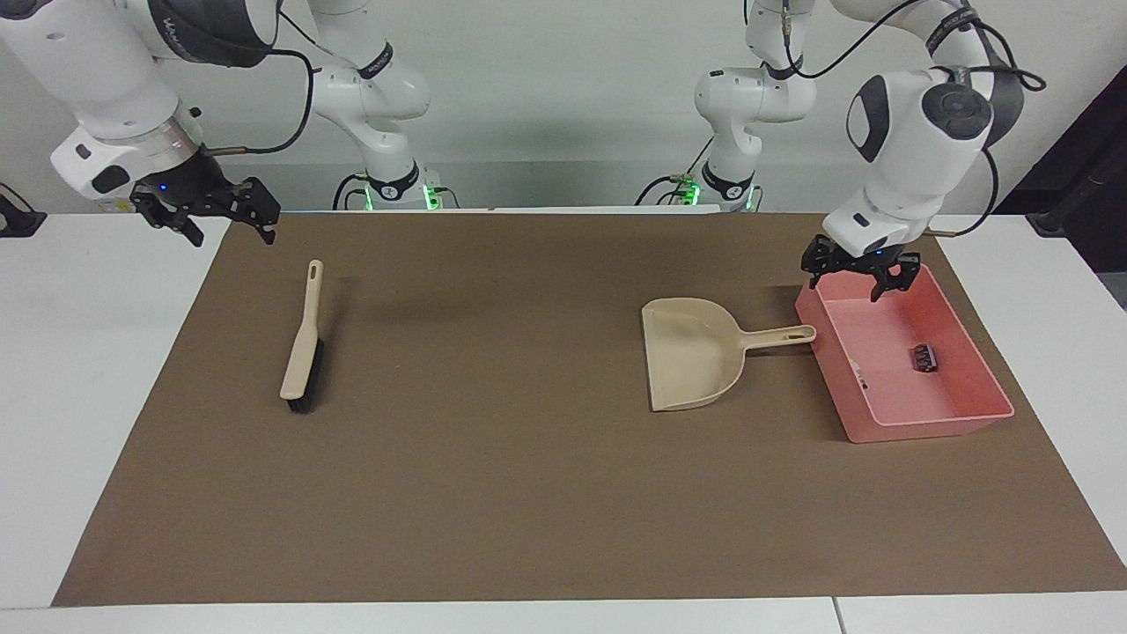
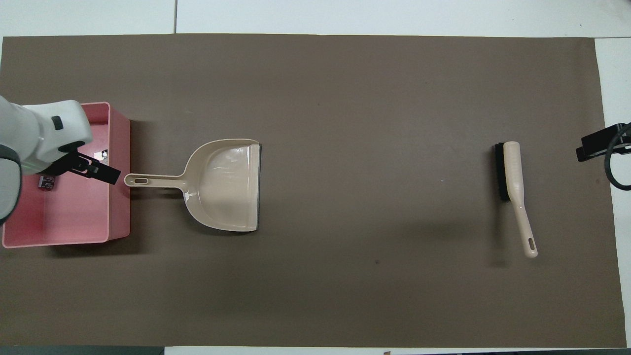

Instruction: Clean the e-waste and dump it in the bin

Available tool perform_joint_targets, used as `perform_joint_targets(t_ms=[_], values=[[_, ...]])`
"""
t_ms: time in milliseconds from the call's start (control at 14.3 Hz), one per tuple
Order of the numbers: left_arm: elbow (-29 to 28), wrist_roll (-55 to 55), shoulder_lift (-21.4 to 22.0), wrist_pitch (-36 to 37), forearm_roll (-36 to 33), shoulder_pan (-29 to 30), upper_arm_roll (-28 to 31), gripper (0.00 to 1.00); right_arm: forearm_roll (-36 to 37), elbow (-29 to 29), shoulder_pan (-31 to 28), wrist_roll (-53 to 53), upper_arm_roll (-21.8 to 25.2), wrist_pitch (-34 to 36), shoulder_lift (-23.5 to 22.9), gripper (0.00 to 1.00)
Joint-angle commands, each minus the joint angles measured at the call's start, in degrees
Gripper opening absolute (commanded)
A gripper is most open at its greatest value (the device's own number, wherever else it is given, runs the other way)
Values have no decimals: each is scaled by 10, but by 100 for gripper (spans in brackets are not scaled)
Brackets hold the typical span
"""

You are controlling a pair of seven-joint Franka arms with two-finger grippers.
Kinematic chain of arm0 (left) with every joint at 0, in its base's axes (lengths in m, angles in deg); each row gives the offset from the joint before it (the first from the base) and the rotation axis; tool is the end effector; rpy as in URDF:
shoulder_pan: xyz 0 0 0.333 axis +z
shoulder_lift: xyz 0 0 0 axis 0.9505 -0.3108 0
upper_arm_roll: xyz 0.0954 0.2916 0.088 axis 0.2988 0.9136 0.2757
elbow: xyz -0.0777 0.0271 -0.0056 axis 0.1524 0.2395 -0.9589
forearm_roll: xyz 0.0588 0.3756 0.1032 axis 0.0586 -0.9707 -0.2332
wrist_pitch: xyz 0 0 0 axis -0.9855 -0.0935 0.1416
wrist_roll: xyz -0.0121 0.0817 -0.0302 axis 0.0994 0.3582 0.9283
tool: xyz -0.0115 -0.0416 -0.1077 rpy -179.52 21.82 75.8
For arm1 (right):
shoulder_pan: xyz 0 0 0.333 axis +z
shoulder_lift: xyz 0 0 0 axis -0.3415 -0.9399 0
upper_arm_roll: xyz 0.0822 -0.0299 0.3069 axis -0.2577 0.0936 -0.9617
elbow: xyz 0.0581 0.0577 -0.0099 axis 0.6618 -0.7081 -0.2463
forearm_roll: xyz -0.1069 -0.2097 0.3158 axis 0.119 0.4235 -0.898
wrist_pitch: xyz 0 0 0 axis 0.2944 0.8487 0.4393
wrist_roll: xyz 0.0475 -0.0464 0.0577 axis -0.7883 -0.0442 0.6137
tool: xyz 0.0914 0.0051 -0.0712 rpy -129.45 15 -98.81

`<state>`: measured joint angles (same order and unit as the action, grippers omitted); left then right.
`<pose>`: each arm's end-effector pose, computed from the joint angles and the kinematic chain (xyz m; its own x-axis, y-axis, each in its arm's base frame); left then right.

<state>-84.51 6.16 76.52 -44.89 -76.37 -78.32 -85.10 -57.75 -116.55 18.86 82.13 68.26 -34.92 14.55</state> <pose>0.5442 -0.0456 0.5306 0.9298 -0.3640 -0.0537 -0.3670 -0.9282 -0.0611 0.5473 -0.0545 0.6179 0.9952 0.0214 -0.0951 0.0228 -0.9997 0.0133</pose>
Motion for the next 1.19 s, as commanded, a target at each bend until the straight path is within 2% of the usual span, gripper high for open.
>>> perform_joint_targets(t_ms=[0, 279, 489, 1118], values=[[97, 34, -19, 71, 40, 25, -2, 98, -7, -7, -3, -8, -1, 0, 15, 100], [182, 73, -38, 147, 60, 34, -1, 98, -9, -8, -3, -9, -1, 15, 16, 100], [177, 106, -36, 152, 56, 43, 2, 98, -10, -8, -3, -9, -1, 11, 17, 100], [176, 112, -33, 168, 62, 58, 1, 98, -10, -11, -2, -11, -2, 7, 18, 100]])
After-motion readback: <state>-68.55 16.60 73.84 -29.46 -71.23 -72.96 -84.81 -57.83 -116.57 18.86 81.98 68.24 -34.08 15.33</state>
